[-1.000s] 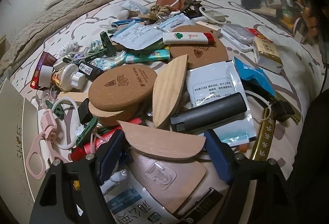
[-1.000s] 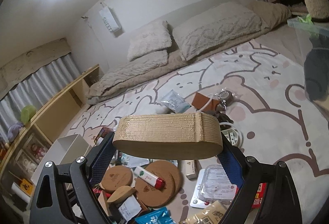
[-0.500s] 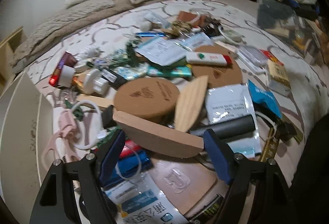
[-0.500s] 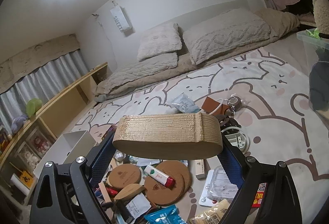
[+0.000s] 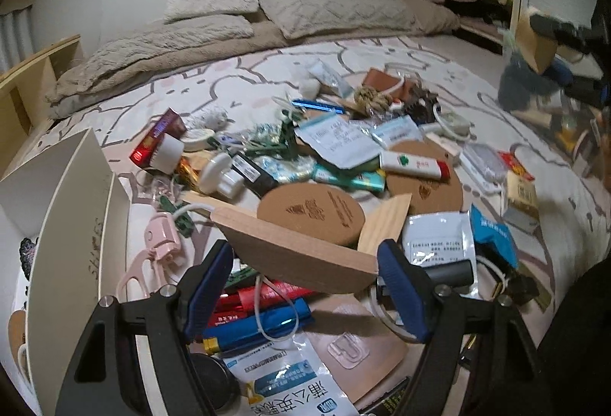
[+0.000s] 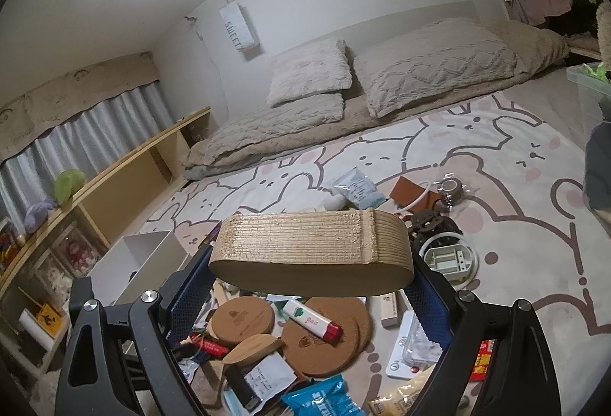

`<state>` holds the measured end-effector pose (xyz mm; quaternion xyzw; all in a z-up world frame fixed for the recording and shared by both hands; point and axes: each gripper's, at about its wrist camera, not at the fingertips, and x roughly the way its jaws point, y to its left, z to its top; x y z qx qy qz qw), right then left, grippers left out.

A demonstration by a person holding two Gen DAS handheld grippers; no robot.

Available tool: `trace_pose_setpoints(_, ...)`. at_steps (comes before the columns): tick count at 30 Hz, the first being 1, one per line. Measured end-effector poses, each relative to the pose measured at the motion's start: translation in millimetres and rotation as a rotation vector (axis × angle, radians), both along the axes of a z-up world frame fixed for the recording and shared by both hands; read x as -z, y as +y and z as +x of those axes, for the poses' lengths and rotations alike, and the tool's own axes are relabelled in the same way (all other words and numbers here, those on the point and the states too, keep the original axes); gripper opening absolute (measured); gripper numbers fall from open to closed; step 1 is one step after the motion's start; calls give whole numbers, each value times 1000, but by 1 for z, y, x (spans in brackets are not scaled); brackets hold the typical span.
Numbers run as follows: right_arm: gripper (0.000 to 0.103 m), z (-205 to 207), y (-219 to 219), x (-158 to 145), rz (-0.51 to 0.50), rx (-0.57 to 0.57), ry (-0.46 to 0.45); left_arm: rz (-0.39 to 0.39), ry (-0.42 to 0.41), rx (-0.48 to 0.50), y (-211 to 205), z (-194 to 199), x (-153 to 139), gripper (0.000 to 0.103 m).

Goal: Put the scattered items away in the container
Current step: 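Grasp the tan curved wooden piece with the left tool while the right tool holds the oval block, then lift the curved wooden piece with the left tool while the right tool holds the oval block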

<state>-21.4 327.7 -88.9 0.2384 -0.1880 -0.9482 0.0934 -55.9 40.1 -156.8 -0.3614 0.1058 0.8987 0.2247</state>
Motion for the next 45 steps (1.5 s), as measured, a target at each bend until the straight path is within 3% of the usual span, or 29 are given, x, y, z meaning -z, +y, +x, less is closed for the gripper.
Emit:
trace_pose_setpoints(29, 93, 14, -71, 5, 30, -170, -1, 223, 162, -109, -43, 30, -56, 78)
trace_pose_setpoints(32, 93, 14, -72, 6, 30, -171, -4, 193, 128, -103, -38, 27, -51, 78)
trace_pose_setpoints(37, 93, 13, -66, 7, 19, -158, -11, 50, 11, -60, -12, 15, -21, 78)
trace_pose_setpoints(45, 93, 13, -54, 10, -2, -149, -15, -99, -125, 34, 21, 8, 18, 78)
